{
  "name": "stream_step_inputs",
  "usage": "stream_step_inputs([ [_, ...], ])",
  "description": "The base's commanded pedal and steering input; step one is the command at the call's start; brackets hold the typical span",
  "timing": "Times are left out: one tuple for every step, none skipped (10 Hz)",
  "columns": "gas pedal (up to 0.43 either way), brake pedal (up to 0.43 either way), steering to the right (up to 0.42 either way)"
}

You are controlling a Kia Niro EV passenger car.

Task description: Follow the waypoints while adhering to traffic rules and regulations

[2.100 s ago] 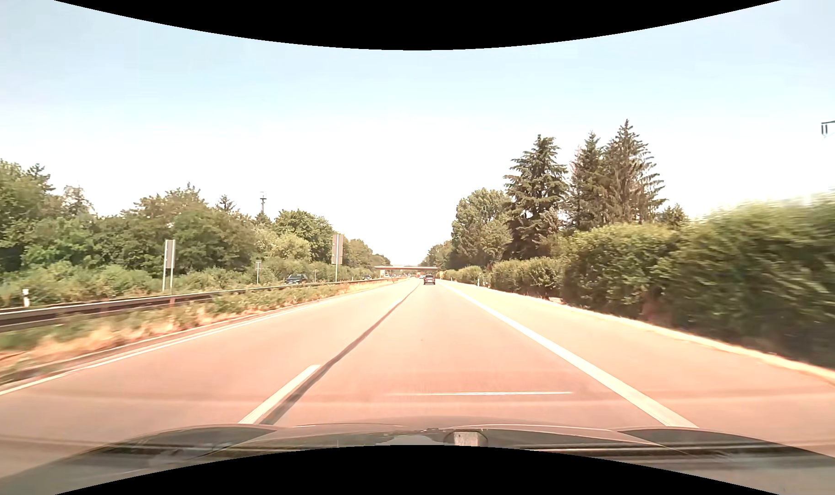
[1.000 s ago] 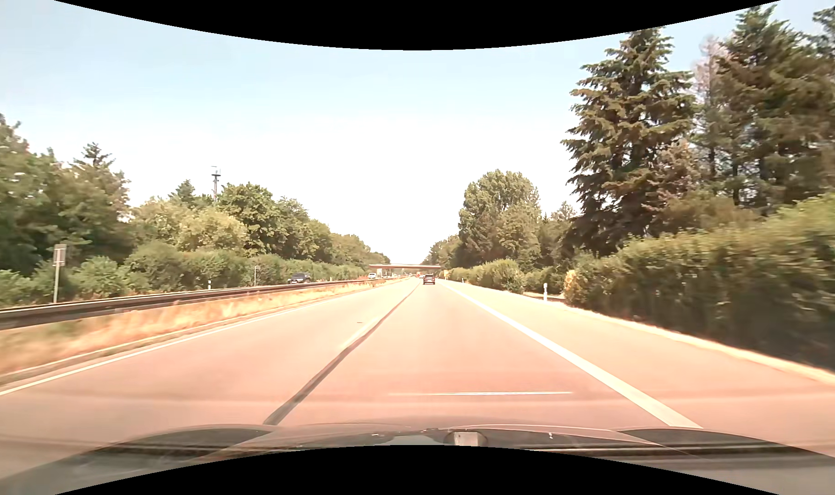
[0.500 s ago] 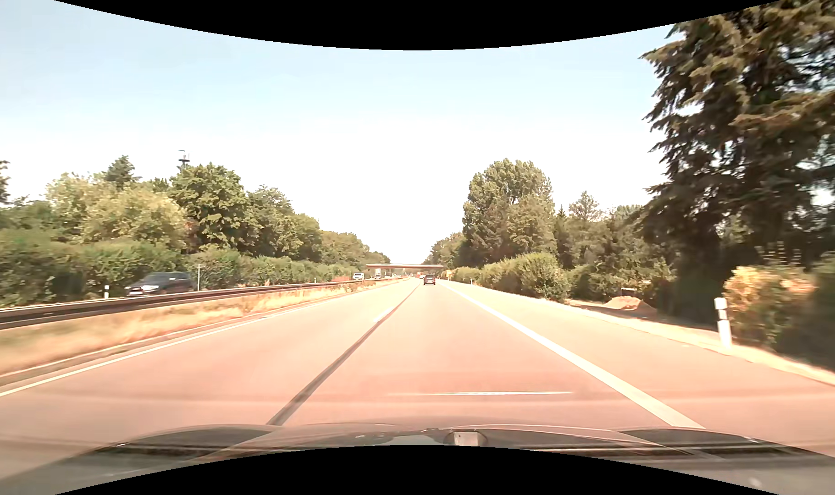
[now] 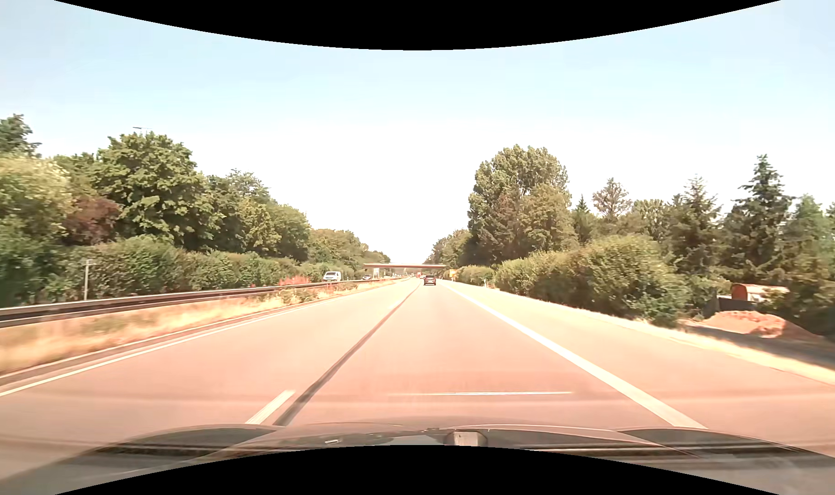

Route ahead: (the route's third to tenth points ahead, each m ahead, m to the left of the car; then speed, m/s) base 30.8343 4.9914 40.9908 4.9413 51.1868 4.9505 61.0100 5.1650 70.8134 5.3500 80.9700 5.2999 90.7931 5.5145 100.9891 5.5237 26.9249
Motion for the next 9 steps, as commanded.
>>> stream_step_inputs([
  [0.197, 0.0, -0.001],
  [0.197, 0.0, -0.001],
  [0.197, 0.0, -0.001],
  [0.197, 0.0, -0.001],
  [0.197, 0.0, -0.001],
  [0.197, 0.0, -0.001],
  [0.197, 0.0, -0.001],
  [0.197, 0.0, -0.001],
  [0.197, 0.0, -0.001],
])
